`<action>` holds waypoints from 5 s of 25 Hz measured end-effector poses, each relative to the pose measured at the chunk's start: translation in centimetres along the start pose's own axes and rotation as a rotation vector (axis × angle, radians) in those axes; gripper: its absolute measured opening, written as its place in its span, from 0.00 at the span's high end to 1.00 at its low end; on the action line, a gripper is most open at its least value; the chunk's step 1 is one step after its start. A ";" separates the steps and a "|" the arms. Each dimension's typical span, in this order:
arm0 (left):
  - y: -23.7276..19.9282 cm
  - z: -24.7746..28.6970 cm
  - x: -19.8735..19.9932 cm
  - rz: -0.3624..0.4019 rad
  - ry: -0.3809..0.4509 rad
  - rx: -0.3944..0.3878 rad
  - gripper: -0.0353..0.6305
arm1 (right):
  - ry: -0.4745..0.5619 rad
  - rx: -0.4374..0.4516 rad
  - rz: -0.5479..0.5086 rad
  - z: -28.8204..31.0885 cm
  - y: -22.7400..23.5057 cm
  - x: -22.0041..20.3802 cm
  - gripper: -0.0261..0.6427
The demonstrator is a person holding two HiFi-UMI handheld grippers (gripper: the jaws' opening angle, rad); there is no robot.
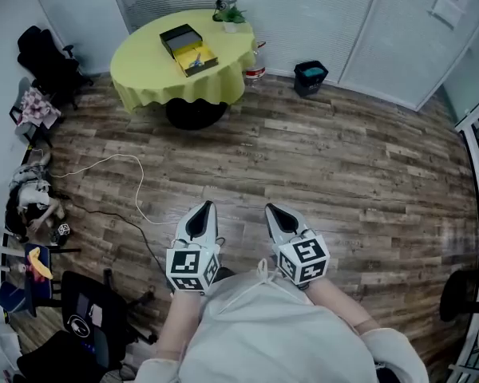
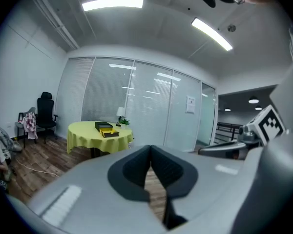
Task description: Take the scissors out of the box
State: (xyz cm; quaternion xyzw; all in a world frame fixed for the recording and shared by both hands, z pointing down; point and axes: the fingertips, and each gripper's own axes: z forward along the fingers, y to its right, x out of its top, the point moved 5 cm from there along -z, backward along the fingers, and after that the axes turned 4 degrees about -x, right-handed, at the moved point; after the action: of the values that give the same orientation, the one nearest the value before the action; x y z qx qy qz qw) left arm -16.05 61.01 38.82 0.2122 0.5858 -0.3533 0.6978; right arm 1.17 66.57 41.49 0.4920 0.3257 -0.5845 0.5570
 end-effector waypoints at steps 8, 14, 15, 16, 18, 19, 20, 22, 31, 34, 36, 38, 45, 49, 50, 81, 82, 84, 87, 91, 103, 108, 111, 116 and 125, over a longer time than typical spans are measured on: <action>1.7 1.8 -2.0 0.002 -0.060 -0.012 0.94 | -0.034 -0.019 0.080 0.2 3.1 -1.7 0.96; -1.6 4.8 -2.1 -0.003 -0.088 -0.003 0.94 | -0.066 -0.029 0.132 4.3 4.1 -2.1 0.96; -2.4 5.7 -2.1 -0.011 -0.091 -0.006 0.94 | -0.070 -0.034 0.134 5.2 4.3 -2.0 0.96; -3.2 6.7 -2.1 -0.020 -0.094 -0.011 0.94 | -0.075 -0.042 0.135 6.2 4.7 -1.8 0.96; -4.9 9.2 -1.8 -0.034 -0.095 -0.029 0.94 | -0.086 -0.065 0.135 8.4 5.4 -1.4 0.96; -5.9 10.6 -1.5 -0.040 -0.095 -0.039 0.94 | -0.093 -0.080 0.135 9.7 5.9 -1.1 0.96; -7.0 12.1 -1.0 -0.045 -0.093 -0.048 0.94 | -0.102 -0.095 0.135 11.2 6.4 -0.7 0.96; -9.1 15.0 0.0 -0.053 -0.083 -0.061 0.94 | -0.120 -0.116 0.127 14.4 7.3 0.5 0.96; -22.4 26.3 6.6 -0.062 -0.028 -0.069 0.94 | -0.109 -0.142 0.083 29.9 8.3 7.8 0.96; -25.4 28.7 7.8 -0.074 -0.019 -0.088 0.94 | -0.099 -0.131 0.072 34.1 8.2 9.6 0.96; -26.9 30.0 8.4 -0.084 -0.020 -0.090 0.94 | -0.101 -0.120 0.067 36.3 8.3 10.5 0.96; -28.1 31.1 8.4 -0.091 -0.029 -0.084 0.94 | -0.110 -0.108 0.063 38.3 8.6 11.0 0.96; -32.2 37.9 7.8 -0.135 -0.057 0.009 0.94 | -0.144 -0.028 0.050 47.0 12.9 12.4 0.96; -33.8 42.3 8.8 -0.134 -0.045 0.101 0.94 | -0.147 0.055 0.033 52.4 16.3 14.1 0.96; -34.0 43.6 9.2 -0.132 -0.040 0.120 0.94 | -0.144 0.076 0.024 53.8 17.3 14.9 0.96; -49.8 74.8 9.3 -0.224 -0.395 0.358 0.90 | -0.324 0.331 -0.078 87.0 32.9 25.6 0.96; -50.7 75.4 8.9 -0.228 -0.417 0.350 0.89 | -0.331 0.328 -0.080 87.9 32.7 25.5 0.96; -52.4 76.7 8.2 -0.232 -0.463 0.335 0.88 | -0.342 0.326 -0.081 89.7 32.5 25.4 0.96; -54.5 78.8 6.7 -0.239 -0.558 0.282 0.84 | -0.344 0.330 -0.075 92.2 32.0 25.2 0.96; -56.0 80.8 4.7 -0.229 -0.697 0.203 0.80 | -0.335 0.342 -0.077 94.4 31.0 25.3 0.96; -57.4 84.5 -0.3 -0.201 -1.035 0.130 0.78 | -0.380 0.283 -0.035 96.9 33.1 24.3 0.96; -57.5 85.2 -1.0 -0.122 -1.117 0.134 0.78 | -0.401 0.268 -0.021 97.3 33.9 23.8 0.96; -57.7 85.4 -1.0 -0.142 -1.126 0.119 0.78 | -0.408 0.265 -0.017 97.5 34.1 23.6 0.96; -58.1 85.5 -1.0 -0.160 -1.146 0.103 0.81 | -0.412 0.266 -0.022 97.3 34.1 23.5 0.96; -57.5 84.6 0.0 -0.217 -1.075 0.098 0.81 | -0.400 0.270 -0.041 96.1 33.9 24.3 0.96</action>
State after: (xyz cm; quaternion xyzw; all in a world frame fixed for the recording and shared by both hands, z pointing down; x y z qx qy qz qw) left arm -2.17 -37.03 64.53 -0.0276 0.1480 -0.5089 0.8476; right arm 16.27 -36.37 53.53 0.4296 0.1377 -0.7196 0.5278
